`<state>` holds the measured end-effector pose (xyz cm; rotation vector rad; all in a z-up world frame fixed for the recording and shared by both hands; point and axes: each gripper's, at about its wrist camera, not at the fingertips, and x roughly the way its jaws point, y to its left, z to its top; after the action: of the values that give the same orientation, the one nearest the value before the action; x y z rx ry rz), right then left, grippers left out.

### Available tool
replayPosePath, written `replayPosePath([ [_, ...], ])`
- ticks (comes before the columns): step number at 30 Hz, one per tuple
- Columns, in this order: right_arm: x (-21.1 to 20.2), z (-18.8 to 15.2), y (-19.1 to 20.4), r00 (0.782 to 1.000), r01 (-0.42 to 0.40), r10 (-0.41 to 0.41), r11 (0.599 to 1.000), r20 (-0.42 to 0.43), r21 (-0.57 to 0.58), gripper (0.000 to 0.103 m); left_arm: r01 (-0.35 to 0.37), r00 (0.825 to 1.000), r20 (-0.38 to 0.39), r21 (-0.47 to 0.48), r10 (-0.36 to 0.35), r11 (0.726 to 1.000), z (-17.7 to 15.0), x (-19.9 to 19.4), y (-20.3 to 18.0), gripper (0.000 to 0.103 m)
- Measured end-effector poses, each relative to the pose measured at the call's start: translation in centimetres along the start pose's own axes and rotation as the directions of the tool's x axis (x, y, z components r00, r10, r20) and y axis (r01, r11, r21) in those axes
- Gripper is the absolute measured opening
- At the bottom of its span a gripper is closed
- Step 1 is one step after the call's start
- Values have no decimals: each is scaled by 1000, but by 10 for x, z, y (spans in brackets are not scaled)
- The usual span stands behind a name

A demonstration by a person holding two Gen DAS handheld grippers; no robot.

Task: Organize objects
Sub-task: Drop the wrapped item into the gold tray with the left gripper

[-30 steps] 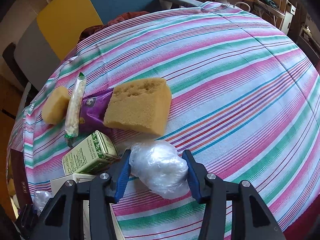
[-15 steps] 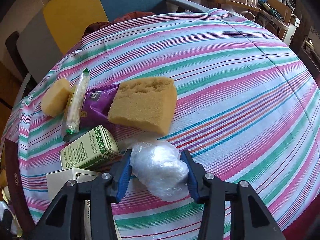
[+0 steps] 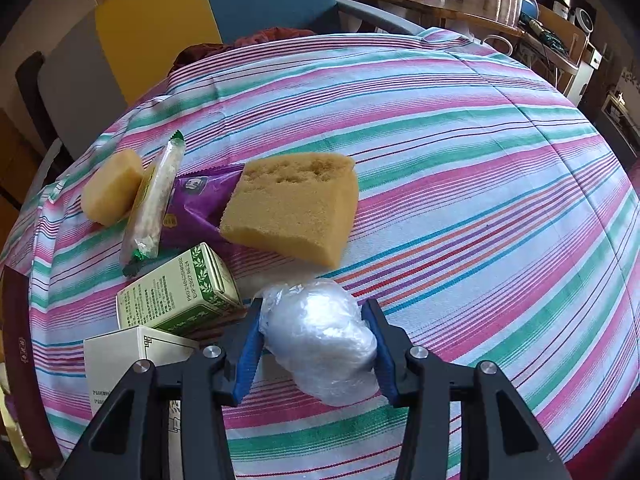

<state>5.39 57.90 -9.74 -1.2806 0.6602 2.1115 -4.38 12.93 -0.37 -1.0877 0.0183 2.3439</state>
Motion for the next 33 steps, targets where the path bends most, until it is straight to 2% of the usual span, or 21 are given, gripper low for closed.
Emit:
replayPosePath([
  [4, 0, 0, 2, 1000, 10, -10, 1000, -2, -14, 47, -37, 999, 13, -185, 40, 982, 0, -16, 77, 34],
  [8, 0, 1, 5, 1000, 17, -18, 999, -3, -30, 46, -78, 997, 1, -265, 81, 961, 3, -21, 121, 34],
  [10, 0, 1, 6, 1000, 18, -18, 999, -3, -33, 45, -75, 997, -9, -281, 75, 957, 8, -16, 129, 34],
  [13, 0, 0, 8, 1000, 20, -20, 999, -4, -44, 44, -62, 998, -22, -276, 59, 959, 21, -1, 125, 34],
  [17, 0, -1, 12, 1000, 21, -21, 998, -6, -64, 44, -70, 997, -60, -224, 58, 972, 50, 36, 116, 35],
  [21, 1, -4, 18, 1000, 29, -30, 995, -8, -98, 44, -120, 990, -102, -193, 102, 974, 72, 77, 119, 38],
  [24, 2, -5, 22, 999, 47, -49, 990, -8, -131, 44, -180, 977, -138, -143, 160, 973, 82, 104, 122, 38],
  [26, 3, -4, 22, 999, 44, -45, 991, -9, -127, 44, -213, 969, -156, -143, 191, 966, 86, 118, 128, 44],
  [28, 3, -4, 21, 999, 46, -47, 991, -9, -127, 41, -234, 963, -171, -145, 209, 961, 87, 124, 134, 53],
  [33, 2, -3, 22, 998, 56, -57, 991, -3, -122, 36, -262, 961, -129, -149, 243, 954, 87, 111, 138, 54],
])
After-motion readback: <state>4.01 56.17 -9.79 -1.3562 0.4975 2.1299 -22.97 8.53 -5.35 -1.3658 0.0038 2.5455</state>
